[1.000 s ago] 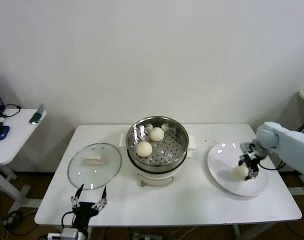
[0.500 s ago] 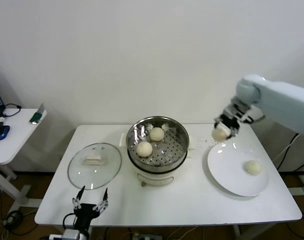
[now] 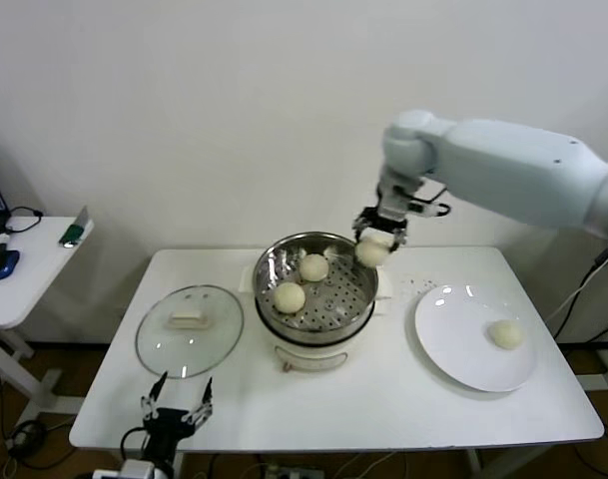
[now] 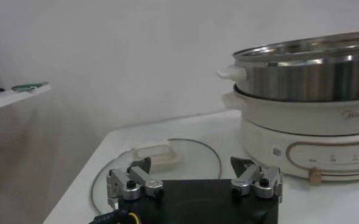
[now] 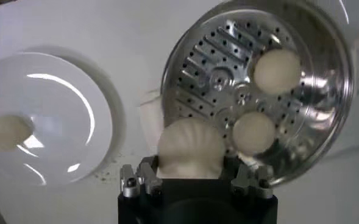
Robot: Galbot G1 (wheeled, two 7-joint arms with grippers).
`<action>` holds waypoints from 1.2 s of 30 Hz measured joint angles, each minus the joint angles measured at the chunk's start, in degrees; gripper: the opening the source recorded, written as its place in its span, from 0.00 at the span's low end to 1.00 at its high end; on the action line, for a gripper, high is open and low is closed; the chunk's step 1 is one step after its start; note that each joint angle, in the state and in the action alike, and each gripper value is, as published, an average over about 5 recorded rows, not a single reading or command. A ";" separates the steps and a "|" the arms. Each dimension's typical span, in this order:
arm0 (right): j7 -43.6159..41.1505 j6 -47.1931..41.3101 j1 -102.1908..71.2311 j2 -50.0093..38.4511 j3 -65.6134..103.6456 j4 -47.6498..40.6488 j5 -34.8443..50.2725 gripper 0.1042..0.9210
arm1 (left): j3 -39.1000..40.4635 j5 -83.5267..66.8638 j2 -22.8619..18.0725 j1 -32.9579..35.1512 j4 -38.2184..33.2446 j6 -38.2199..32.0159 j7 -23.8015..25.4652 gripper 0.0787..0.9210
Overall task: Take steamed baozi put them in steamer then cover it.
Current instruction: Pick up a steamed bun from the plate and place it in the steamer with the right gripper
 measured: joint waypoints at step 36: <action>2.10 5.41 -9.46 6.96 2.90 1.72 -10.91 0.88 | -1.08 -0.87 0.71 0.88 0.11 -0.92 -0.09 0.88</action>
